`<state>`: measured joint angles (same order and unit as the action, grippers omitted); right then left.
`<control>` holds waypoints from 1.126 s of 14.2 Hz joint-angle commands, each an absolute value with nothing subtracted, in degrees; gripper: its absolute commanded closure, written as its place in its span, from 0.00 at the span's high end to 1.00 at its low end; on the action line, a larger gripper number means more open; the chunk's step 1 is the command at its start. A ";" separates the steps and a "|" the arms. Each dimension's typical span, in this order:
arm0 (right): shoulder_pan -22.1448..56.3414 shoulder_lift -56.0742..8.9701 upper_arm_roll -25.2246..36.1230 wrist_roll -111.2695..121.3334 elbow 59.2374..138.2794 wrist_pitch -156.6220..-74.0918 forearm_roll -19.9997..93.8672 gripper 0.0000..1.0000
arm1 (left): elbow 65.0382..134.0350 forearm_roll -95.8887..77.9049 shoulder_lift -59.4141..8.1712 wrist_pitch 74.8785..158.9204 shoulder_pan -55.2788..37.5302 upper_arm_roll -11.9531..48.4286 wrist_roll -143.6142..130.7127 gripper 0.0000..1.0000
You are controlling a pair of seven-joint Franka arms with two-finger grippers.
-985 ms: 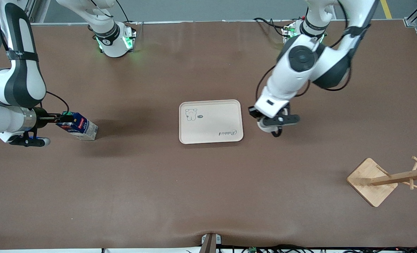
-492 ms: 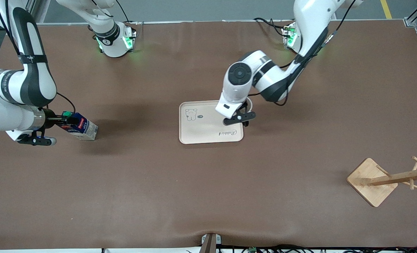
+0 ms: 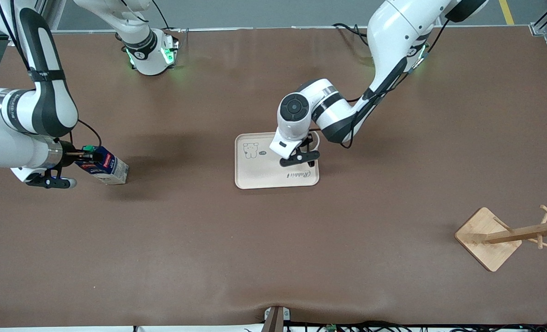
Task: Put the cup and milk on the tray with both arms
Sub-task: 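Carry the mug to the tray with the left gripper while the right gripper reaches milk, then lower the mug onto the tray with the left gripper while the right gripper grasps milk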
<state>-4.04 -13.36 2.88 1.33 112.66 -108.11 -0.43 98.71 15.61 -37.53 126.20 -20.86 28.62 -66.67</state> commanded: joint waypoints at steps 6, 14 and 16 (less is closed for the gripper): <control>-0.36 -12.92 2.37 0.35 101.43 -92.38 0.26 0.00 | 97.38 16.96 -40.87 129.55 -22.59 28.30 -68.20 0.00; 9.13 -13.44 2.29 -6.92 96.69 -90.53 6.15 0.00 | 96.51 17.05 -40.00 129.29 -21.89 27.77 -69.96 1.00; 12.29 -13.45 2.29 -11.84 96.07 -90.62 7.55 0.00 | 94.67 17.05 -39.03 128.15 -21.36 27.69 -69.87 1.00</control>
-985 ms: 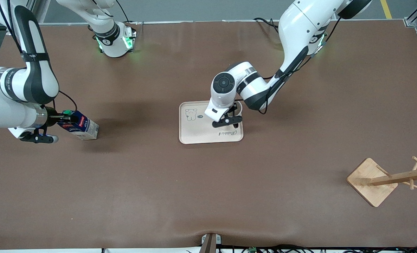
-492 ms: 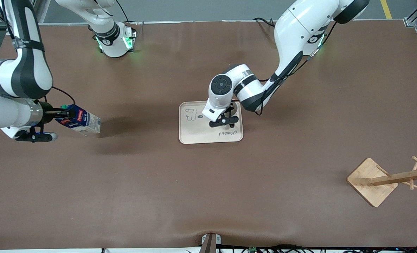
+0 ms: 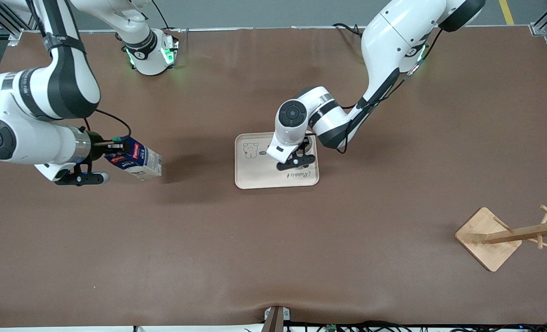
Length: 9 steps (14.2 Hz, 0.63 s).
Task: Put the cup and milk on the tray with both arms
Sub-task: 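Lower the mug onto the tray with the left gripper while the right gripper grasps milk, then carry the milk onto the tray with the right gripper while the left gripper withdraws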
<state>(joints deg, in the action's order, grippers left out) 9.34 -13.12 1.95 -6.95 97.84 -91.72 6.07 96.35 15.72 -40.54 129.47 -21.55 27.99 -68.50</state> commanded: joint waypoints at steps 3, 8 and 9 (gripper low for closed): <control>17.90 -14.76 2.29 -19.75 94.75 -91.49 13.34 0.00 | 89.58 17.23 -35.43 122.45 -17.94 27.69 -68.56 1.00; 30.48 -27.31 2.29 -33.98 82.46 -91.58 13.71 0.00 | 80.70 17.23 -29.45 107.34 -7.58 27.69 -50.75 1.00; 32.50 -29.34 2.20 -36.54 80.53 -92.02 14.58 0.00 | 80.25 17.31 -28.23 105.23 -5.38 27.77 -47.93 1.00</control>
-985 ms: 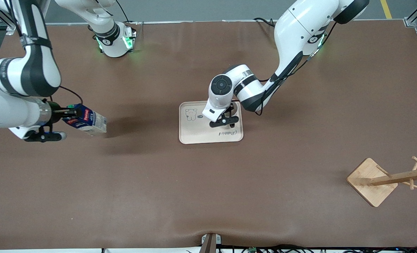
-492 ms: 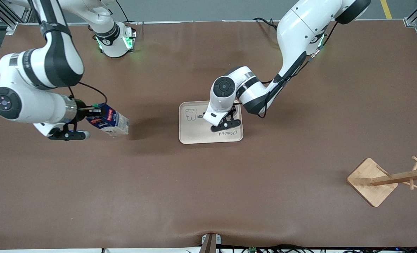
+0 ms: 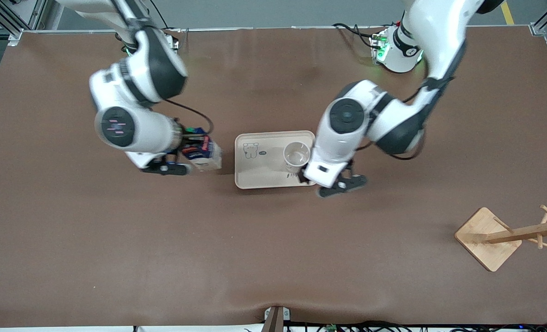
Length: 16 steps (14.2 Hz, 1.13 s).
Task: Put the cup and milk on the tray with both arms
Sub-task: 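Carry the milk onto the tray with the right gripper while the left gripper withdraws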
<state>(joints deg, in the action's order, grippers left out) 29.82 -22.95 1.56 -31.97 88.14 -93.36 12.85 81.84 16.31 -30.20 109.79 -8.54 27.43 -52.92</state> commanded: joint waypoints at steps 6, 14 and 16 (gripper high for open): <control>37.61 -34.45 2.29 -43.77 77.61 -96.59 16.61 0.00 | 80.33 16.26 -19.17 96.79 8.85 28.30 -32.00 1.00; 38.06 -35.68 2.29 -45.09 77.78 -96.59 17.49 1.00 | 80.24 12.59 -8.36 89.04 17.48 28.21 -19.10 1.00; 38.06 -35.34 2.37 -45.00 77.61 -96.42 17.40 1.00 | 80.33 10.64 -6.17 88.16 19.68 27.86 -14.53 1.00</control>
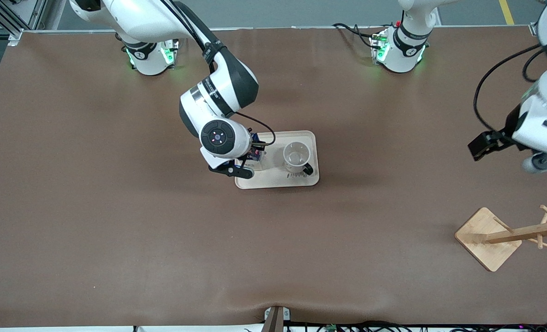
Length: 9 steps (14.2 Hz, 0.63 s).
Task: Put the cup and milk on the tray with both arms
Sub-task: 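Carry the milk onto the tray with the right gripper while the left gripper withdraws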
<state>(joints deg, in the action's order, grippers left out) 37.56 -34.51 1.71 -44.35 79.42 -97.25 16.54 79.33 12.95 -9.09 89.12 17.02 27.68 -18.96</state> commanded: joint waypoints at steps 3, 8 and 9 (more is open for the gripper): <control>37.10 -32.45 2.72 -45.00 75.95 -95.19 17.23 1.00 | 80.68 9.76 -3.96 85.44 15.50 22.79 -11.60 1.00; 30.34 -31.11 2.73 -44.47 66.90 -85.19 16.79 1.00 | 85.33 3.34 1.04 83.67 4.60 9.87 -9.67 1.00; 28.67 -31.03 2.90 -44.65 65.67 -82.12 16.70 1.00 | 86.82 3.25 2.01 83.67 1.79 7.32 -9.67 1.00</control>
<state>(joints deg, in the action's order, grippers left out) 32.37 -30.68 3.54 -44.35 69.02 -86.81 16.51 82.30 4.56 -1.87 83.55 6.22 11.90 -10.73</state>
